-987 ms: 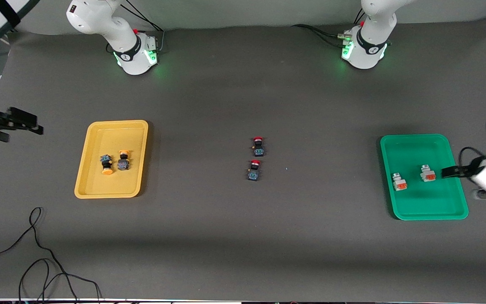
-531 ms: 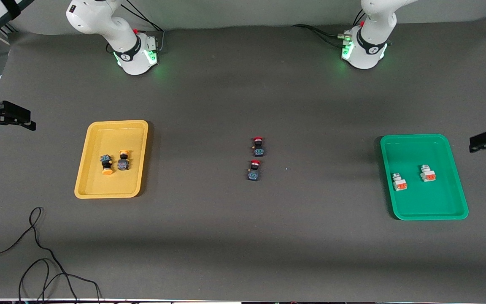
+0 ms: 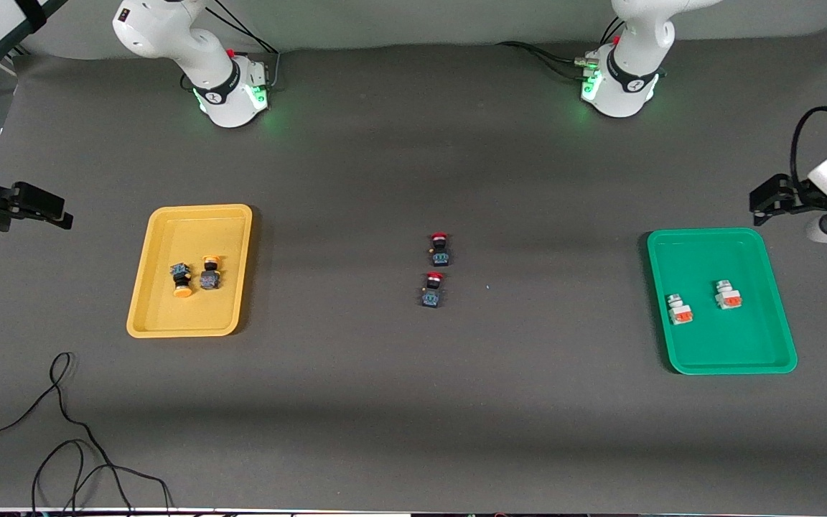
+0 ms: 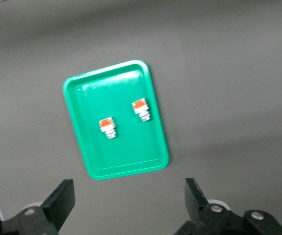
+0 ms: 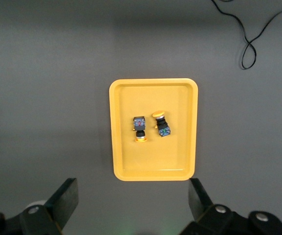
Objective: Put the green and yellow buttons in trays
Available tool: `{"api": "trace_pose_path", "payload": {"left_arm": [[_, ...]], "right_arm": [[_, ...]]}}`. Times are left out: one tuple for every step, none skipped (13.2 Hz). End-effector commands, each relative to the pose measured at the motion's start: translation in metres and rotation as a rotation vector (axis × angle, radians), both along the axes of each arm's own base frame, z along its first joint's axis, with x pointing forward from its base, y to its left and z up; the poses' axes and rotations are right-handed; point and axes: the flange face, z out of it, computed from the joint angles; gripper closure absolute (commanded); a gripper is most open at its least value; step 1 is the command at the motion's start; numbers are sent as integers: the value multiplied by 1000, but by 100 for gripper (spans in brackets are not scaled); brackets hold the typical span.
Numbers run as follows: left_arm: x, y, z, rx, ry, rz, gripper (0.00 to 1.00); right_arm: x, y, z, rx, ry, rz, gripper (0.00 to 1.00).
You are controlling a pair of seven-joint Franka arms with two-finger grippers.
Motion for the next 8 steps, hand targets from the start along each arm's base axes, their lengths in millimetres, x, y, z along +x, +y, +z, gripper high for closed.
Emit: {"api": "trace_pose_path", "payload": {"left_arm": [[-3,-12,3,-62,-15,50,0],[-3,-20,2,-71,-22,79,0],[-3,-27,2,-73,-27,111,0],[-3,-32,1,-73,-26,120,0],[-4,-33,1,-73,-25,123,0],[-3,-32,1,-74,-26,123,0],[-3,-31,1,-85,-25,129,0],[-3,-30,1,-88,-24,132,0]], "right_arm": [[-1,3,7,25,-8,-38,0],[0,3,5,26,-4,-41,0],[5,8,-2,34,12,-28,0],[10,3,-5,56,17,-38,0],[14,1,-6,75,24,-54,0],[17,-1,-5,64,30,-61,0],[20,2,-8,46,44,-45,0],[21,-3,-11,50,57,-47,0]]}}
